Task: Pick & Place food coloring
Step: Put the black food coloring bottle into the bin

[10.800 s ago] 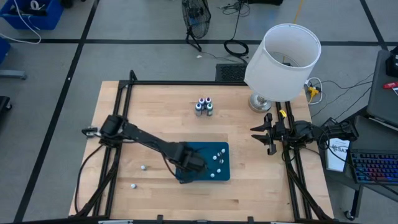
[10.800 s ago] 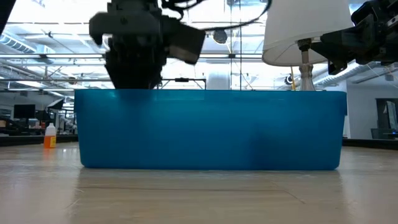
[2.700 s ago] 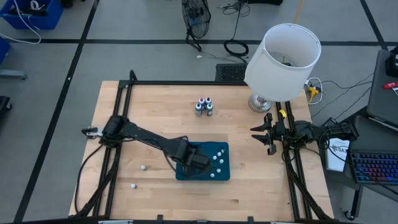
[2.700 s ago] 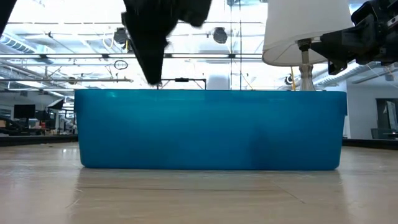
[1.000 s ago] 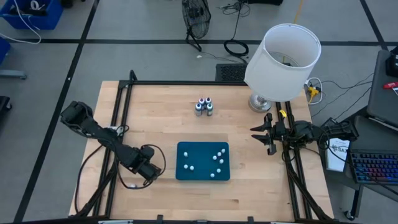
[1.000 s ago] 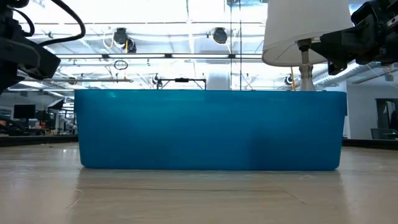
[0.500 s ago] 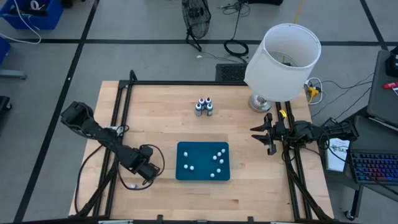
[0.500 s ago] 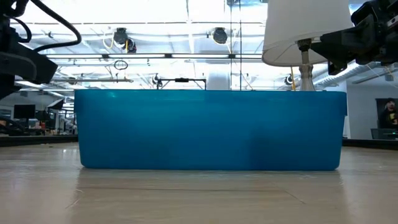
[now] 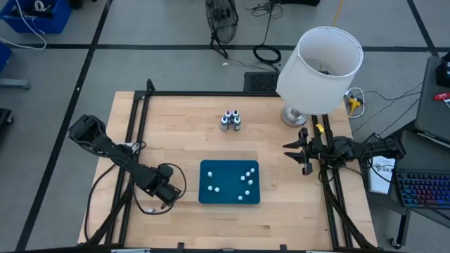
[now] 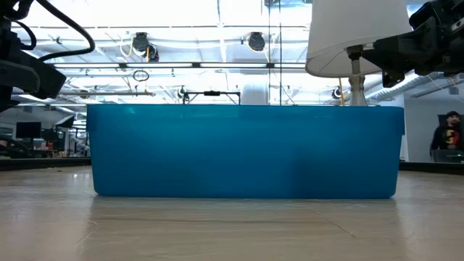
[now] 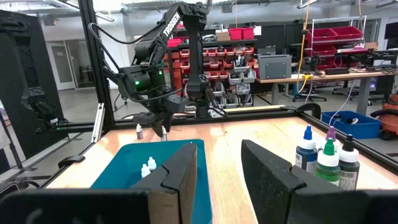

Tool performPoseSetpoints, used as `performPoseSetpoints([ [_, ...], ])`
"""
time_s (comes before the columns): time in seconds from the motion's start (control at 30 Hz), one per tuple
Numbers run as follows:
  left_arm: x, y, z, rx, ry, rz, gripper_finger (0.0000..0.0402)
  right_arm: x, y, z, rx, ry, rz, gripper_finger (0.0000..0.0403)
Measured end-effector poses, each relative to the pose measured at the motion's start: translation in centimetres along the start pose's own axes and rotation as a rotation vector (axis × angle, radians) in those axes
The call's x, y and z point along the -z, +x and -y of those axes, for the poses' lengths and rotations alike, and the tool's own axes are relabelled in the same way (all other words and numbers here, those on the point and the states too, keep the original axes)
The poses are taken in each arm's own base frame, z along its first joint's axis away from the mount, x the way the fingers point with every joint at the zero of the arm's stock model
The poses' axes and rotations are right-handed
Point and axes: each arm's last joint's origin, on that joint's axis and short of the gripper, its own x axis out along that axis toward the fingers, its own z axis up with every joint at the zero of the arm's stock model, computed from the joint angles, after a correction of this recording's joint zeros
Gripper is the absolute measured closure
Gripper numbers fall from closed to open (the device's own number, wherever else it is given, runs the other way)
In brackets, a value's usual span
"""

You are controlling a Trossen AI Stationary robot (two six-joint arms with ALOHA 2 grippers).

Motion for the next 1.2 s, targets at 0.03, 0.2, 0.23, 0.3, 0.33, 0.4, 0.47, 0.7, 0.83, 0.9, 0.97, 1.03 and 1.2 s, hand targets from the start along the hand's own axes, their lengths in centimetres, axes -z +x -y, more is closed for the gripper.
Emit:
performPoseSetpoints([
  [0.03, 0.0, 0.0, 0.0, 0.0, 0.0, 0.0, 0.0237, 0.0, 0.0, 0.0, 0.0, 0.0, 0.001, 0.0289],
  [0.2, 0.0, 0.0, 0.0, 0.0, 0.001, 0.0, 0.0291, 0.0, 0.0, 0.0, 0.0, 0.0, 0.0, 0.0289],
  [0.23, 0.0, 0.0, 0.0, 0.0, 0.001, 0.0, 0.0301, 0.0, 0.0, 0.0, 0.0, 0.0, 0.0, 0.0289],
  [0.3, 0.0, 0.0, 0.0, 0.001, 0.004, 0.0, 0.0321, 0.0, 0.0, 0.0, 0.0, 0.0, 0.0, 0.0289],
  [0.33, 0.0, 0.0, 0.0, 0.002, 0.011, 0.002, 0.033, 0.0, 0.0, 0.0, 0.0, 0.0, 0.0, 0.0289],
  [0.4, 0.0, -0.1, 0.0, 0.003, 0.03, 0.005, 0.0338, 0.0, 0.0, 0.0, 0.0, 0.0, 0.0, 0.0289],
  [0.47, -0.1, -0.1, 0.0, 0.005, 0.046, 0.007, 0.0338, 0.0, 0.0, 0.0, 0.0, 0.0, 0.0, 0.0289],
  [0.7, -1.6, -3.4, 2.5, 0.127, 0.207, 0.136, 0.0338, 0.0, 0.0, 0.0, 0.0, 0.0, 0.001, 0.0289],
  [0.83, -3.0, -7.5, 4.6, 0.233, 0.343, 0.268, 0.0338, 0.0, 0.0, 0.0, 0.0, 0.0, 0.0, 0.0289],
  [0.9, -3.9, -9.8, 5.5, 0.285, 0.412, 0.346, 0.0338, 0.0, 0.0, 0.0, 0.0, 0.0, 0.0, 0.0289],
  [0.97, -5.1, -11.7, 6.2, 0.325, 0.47, 0.408, 0.0338, 0.0, 0.0, 0.0, 0.0, 0.0, 0.0, 0.0289],
  [1.03, -6.5, -13.0, 7.0, 0.341, 0.532, 0.447, 0.0338, 0.0, 0.0, 0.0, 0.0, 0.0, 0.0, 0.0289],
  [1.2, -9.8, -13.2, 9.8, 0.348, 0.688, 0.45, 0.0338, 0.0, 0.0, 0.0, 0.0, 0.0, 0.0, 0.0289],
])
